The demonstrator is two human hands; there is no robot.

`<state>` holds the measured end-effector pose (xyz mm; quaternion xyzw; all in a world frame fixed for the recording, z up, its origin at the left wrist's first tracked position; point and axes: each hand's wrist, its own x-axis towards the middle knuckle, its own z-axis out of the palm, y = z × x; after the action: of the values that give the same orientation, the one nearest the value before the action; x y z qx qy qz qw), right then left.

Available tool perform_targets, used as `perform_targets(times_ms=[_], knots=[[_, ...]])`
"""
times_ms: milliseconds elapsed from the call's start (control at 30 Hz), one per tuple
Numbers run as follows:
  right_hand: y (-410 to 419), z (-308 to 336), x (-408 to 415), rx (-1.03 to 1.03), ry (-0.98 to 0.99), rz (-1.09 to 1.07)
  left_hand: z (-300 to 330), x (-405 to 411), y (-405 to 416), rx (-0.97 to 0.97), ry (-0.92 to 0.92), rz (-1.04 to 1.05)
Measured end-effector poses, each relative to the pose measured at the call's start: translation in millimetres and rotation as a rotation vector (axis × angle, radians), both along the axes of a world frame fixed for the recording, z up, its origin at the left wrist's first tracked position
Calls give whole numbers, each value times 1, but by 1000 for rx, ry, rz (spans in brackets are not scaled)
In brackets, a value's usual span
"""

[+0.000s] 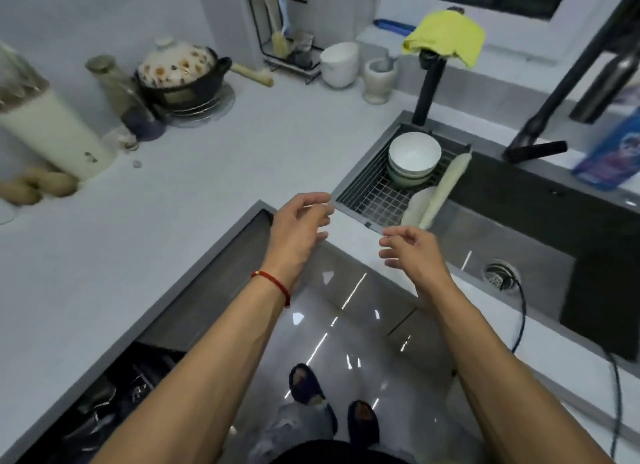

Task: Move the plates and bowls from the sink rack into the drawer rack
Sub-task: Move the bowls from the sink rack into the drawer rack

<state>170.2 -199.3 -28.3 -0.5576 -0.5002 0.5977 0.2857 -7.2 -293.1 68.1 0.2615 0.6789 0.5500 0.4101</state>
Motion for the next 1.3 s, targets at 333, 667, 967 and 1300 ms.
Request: perform_targets(times_ms=[333,667,967,1300], knots=[[125,-7,9,55,-186,-390,-7,-40,162,82,87,-264],[242,-39,-10,26,-404,-367,-5,-84,250,30,134,-460],[327,-91,-25,148,-707,-281,-18,-79,293,-160,164,-376],[319,-78,5,323,-339,-299,-33,-53,296,-249,140,-261]])
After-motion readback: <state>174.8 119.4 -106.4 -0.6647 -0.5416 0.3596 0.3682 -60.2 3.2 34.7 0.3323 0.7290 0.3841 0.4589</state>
